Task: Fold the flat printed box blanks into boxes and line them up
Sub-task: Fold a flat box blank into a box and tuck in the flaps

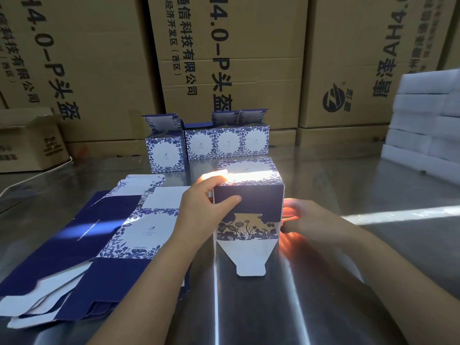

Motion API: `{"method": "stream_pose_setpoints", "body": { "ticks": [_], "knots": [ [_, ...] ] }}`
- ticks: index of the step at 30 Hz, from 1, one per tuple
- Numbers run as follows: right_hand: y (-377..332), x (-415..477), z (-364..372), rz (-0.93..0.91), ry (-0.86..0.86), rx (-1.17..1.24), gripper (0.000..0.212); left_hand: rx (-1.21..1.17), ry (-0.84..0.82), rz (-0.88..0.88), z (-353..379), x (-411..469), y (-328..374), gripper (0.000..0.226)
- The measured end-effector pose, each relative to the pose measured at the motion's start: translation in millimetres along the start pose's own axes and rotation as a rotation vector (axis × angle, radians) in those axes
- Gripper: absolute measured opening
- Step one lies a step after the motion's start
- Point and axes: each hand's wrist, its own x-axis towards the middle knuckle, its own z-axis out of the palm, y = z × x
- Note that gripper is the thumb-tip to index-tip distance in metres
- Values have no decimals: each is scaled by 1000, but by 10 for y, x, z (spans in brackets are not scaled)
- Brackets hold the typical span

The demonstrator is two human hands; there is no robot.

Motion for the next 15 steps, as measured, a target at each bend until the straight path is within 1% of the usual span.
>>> {"method": "stream_pose_setpoints", "body": {
  "ticks": [3,6,8,9,10,12,14,15],
  "knots": [
    [-20,-15,1,-30,21,34,48,24,28,-24,0,17,-34,32],
    [-16,-18,-7,-43,58,145,57,29,80,-55,-10,35,-54,41],
    [-22,-19,-3,-49,109,249,63,-11,100,-88,-27,46,-56,45],
    [-20,-15,-3,-60,139,308,65,-43,107,-105,-35,48,-50,43],
    [-16,-5,-8,-77,176,371,64,-72,116,-116,-43,48,-40,35],
    [-17,9,-23,-124,269,482,55,-100,151,-130,-56,46,-21,18],
    [-16,21,-42,-179,344,526,52,-137,162,-165,-52,45,-14,16],
    [-16,23,-51,-202,374,538,53,-152,157,-181,-41,44,-19,21]
  ]
}}
